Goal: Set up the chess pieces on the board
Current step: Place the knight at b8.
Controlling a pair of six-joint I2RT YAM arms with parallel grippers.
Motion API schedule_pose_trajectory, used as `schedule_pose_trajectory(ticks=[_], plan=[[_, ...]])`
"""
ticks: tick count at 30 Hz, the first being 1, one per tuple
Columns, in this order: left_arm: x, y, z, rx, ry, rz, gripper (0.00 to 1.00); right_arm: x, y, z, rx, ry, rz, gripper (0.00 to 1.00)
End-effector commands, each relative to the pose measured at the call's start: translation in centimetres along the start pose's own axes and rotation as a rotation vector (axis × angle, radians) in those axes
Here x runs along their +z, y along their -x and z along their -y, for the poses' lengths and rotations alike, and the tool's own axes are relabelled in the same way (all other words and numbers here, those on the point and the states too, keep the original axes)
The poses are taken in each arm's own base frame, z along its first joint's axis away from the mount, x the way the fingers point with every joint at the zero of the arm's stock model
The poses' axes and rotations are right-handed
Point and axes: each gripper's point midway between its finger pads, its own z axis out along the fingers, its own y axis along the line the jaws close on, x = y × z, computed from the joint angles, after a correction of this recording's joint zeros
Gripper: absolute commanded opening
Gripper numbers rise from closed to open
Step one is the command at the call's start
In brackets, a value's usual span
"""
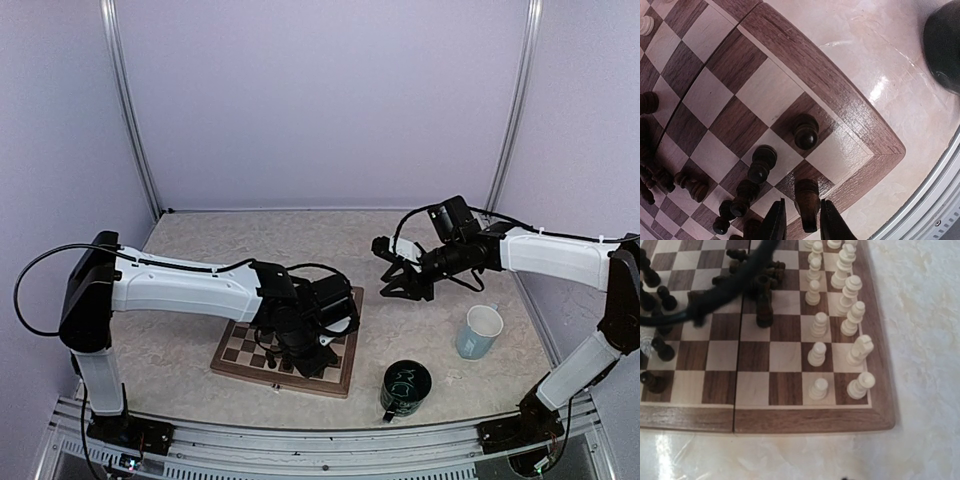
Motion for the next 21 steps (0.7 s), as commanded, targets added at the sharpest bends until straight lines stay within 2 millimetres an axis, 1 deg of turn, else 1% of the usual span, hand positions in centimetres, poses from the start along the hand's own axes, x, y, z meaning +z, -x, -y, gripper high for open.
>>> schedule_pose_trajectory(ticks=[1,4,8,9,11,14,17,19,21], plan=[[-1.0,1.2,0.1,0.004,0.002,0.032,0.31,0.3,-0.7,-0.1,0.012,0.012,-0.014,0.35],[-2.6,2.2,0.0,0.001,0.007,0.067,0.37,0.4,-0.7,-0.1,0.013,0.015,-0.014,0.35],[-5.3,3.7,-0.5,-0.016,0.026,0.137,0.4,0.4,-0.8,-0.1,0.014,0.015,-0.015,0.35],[-6.1,4.0,-1.1,-0.039,0.048,0.156,0.42,0.4,-0.8,-0.1,0.015,0.015,-0.016,0.35],[-7.2,4.2,-3.3,-0.121,0.097,0.179,0.43,0.4,-0.8,-0.1,0.013,0.014,-0.016,0.35],[-7.7,3.4,-6.7,-0.266,0.165,0.17,0.43,0.4,-0.8,-0.1,0.014,0.015,-0.017,0.35],[-7.2,1.5,-10.3,-0.416,0.244,0.127,0.43,0.5,-0.9,-0.1,0.014,0.017,-0.017,0.35],[-6.3,0.0,-11.7,-0.484,0.262,0.085,0.42,0.5,-0.9,-0.1,0.014,0.019,-0.018,0.35],[-5.4,-1.0,-12.1,-0.526,0.244,0.053,0.42,0.6,-1.0,-0.1,0.016,0.02,-0.02,0.35]])
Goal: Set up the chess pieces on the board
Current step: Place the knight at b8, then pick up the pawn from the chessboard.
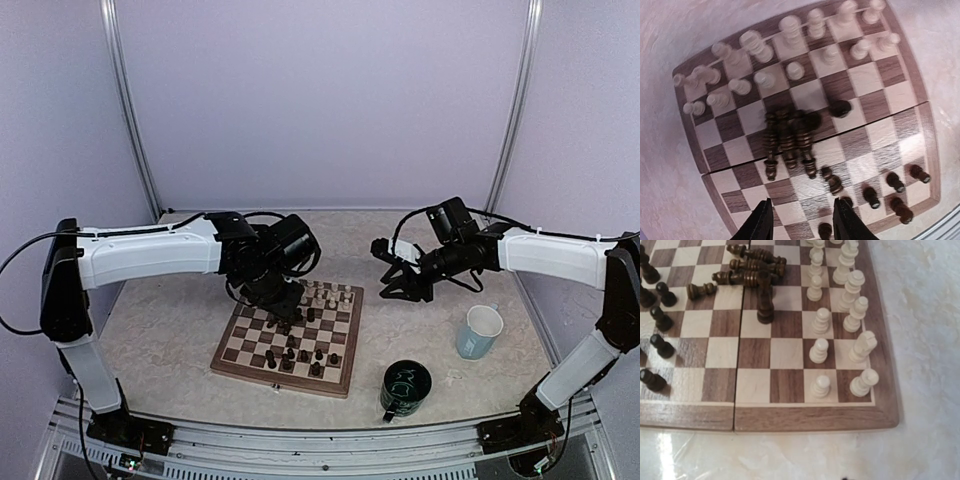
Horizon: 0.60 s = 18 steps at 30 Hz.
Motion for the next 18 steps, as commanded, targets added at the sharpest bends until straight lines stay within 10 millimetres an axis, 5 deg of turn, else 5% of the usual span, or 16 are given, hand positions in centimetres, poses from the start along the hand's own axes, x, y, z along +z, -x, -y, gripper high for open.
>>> schedule_pose_trajectory(ticks=[1,18], plan=[[1.6,-3.0,-2.9,-0.138,0.07,-0.105,0.41,0.3,-0.6,-0.1,0.008,0.011,-0.011,0.35],[5.3,-4.3,0.2,-0.211,-0.087,-0.201,0.4,0.3,-0.8,-0.1,0.005,0.011,-0.018,0.35]])
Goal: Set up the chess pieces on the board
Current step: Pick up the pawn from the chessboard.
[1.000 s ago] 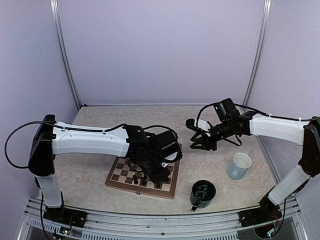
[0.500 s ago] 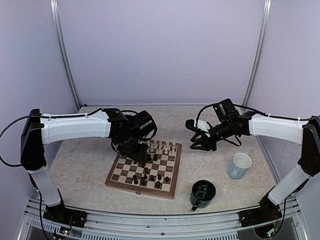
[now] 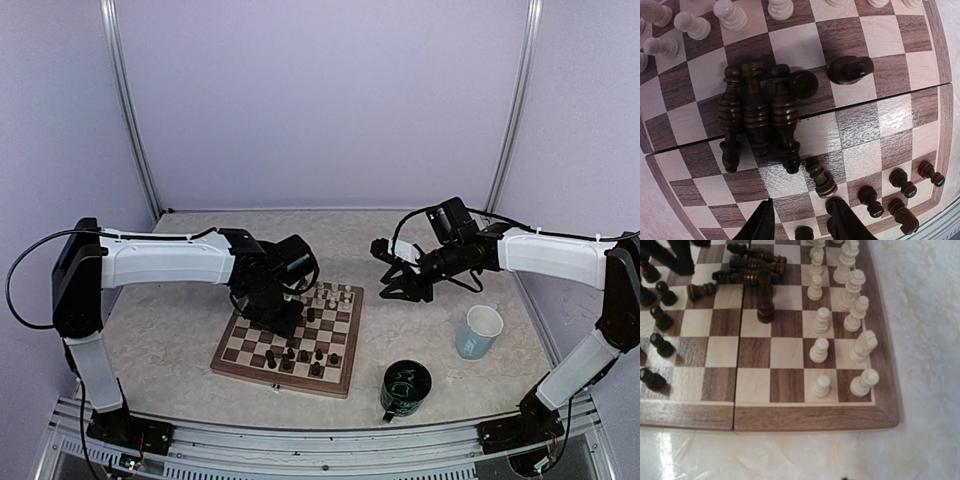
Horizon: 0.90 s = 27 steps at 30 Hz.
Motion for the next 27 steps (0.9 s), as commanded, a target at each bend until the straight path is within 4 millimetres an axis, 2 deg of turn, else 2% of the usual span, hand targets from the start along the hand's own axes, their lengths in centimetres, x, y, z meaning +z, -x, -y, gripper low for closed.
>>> schedule_pose_trajectory(ticks=[1,21,27], plan=[[1.3,-0.1,0.7,-0.021,-0.032,-0.028,0.4,0.2,-0.8,-0.2,0.006,0.01,-0.017,0.35],[4.4,-0.8,0.4,0.009,0.007,-0.086,0.32,0.5,-1.2,-0.2,0.008,0.019,-0.032,0.35],[4.7,-0.8,0.2,0.031,0.014,-0.086,0.3,0.7,-1.3,-0.2,0.012,0.023,-0.037,0.35]])
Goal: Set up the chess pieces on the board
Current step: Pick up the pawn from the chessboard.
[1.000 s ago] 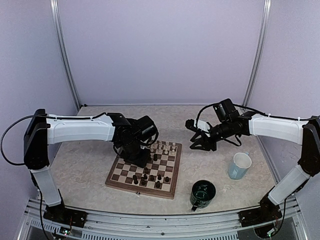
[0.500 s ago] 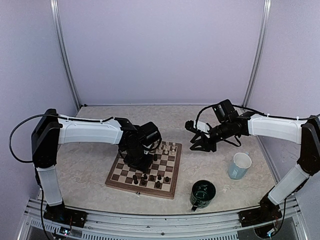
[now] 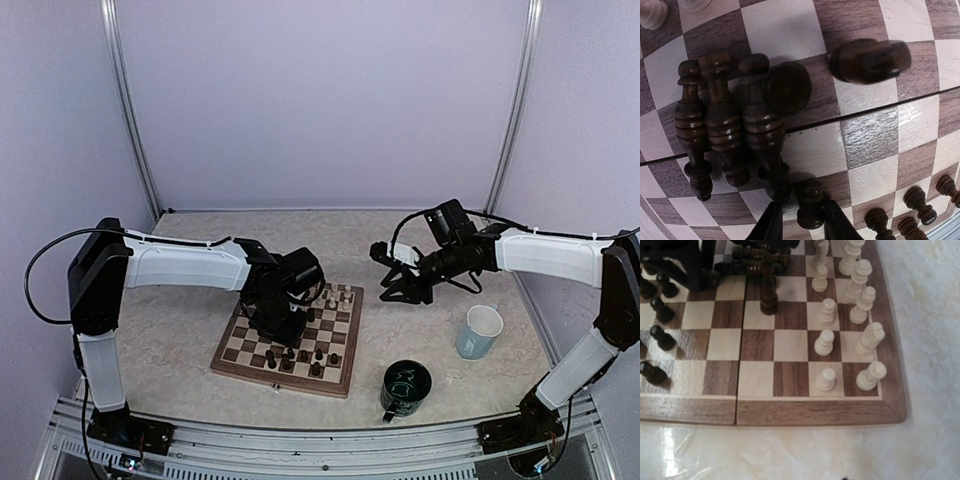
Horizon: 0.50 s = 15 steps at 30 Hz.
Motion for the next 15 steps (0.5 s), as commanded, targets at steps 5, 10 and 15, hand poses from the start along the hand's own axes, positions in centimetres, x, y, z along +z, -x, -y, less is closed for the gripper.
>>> schedule_pose_trajectory(ticks=[5,10,15], plan=[[0.5,0.8,-0.5,0.063,0.035,0.014,0.23,0.3,-0.5,0.0,0.01,0.01,-0.014,0.35],[-4.2,3.9,-0.4,0.144,0.051,0.176,0.17,-0.6,1.3,0.3,0.022,0.003,0.026,0.35],[-9.1,6.5,0.1,0.197,-0.001,0.343,0.14,-1.9,3.8,1.3,0.04,-0.02,0.07,0.35]])
